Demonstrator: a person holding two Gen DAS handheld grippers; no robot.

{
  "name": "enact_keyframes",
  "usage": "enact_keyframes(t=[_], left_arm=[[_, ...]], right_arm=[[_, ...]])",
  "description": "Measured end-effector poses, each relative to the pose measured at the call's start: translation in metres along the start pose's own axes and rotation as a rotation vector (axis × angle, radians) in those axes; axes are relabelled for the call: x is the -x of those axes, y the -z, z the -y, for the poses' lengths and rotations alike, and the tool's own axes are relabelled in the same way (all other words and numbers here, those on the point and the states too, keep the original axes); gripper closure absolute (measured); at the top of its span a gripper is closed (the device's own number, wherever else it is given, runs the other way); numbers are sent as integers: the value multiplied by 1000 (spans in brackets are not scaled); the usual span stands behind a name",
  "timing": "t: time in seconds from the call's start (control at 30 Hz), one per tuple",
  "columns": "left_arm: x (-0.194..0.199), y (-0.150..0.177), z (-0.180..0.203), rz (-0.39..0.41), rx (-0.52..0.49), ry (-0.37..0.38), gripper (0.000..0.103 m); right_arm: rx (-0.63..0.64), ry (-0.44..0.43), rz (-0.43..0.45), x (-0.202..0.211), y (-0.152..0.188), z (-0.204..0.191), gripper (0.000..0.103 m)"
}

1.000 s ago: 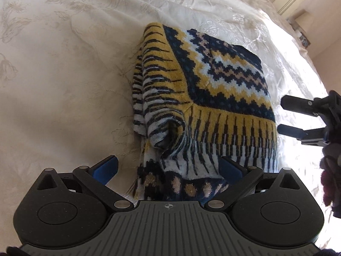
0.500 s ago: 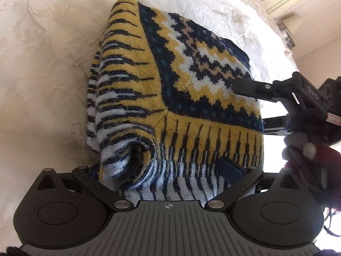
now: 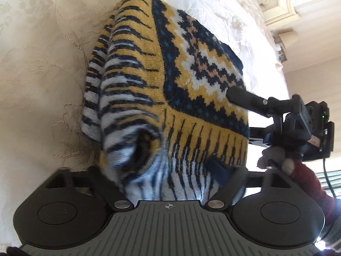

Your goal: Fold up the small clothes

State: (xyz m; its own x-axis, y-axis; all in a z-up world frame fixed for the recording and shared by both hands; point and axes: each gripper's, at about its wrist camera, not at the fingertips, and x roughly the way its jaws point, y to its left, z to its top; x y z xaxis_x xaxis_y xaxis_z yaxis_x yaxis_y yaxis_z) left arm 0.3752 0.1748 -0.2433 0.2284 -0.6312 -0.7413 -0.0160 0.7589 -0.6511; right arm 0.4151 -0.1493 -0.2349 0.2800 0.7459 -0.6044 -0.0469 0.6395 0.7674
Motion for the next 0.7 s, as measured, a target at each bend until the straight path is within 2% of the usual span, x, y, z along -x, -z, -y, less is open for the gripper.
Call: enact_keyframes(t=[0.03,0.07,0.1,0.13,0.27,0.43,0.7], left_arm=[[2,-2,-4,-8,6,20,46],[2,-3,-6,-15,8,32,52],[4,-4,-6,-18,0,31,54],[7,-4,-6,-18,-14,29,59],[20,0,2,-18,-35,69,63],[27,18,28,-69,-115,119,63],[23,73,52,-167,-181,162,63]], right_arm=[[-1,4,-13,-1,0,-2,3],[9,8,-23,-1,0,-6,9],[34,28,-25,1,1,-10,37],[64,64,-26,3,1,-15,49],[70,75,-4,21,7,-26,53],[23,62,39,60,32,-33,54],[-41,121,30,135,112,-17,53]])
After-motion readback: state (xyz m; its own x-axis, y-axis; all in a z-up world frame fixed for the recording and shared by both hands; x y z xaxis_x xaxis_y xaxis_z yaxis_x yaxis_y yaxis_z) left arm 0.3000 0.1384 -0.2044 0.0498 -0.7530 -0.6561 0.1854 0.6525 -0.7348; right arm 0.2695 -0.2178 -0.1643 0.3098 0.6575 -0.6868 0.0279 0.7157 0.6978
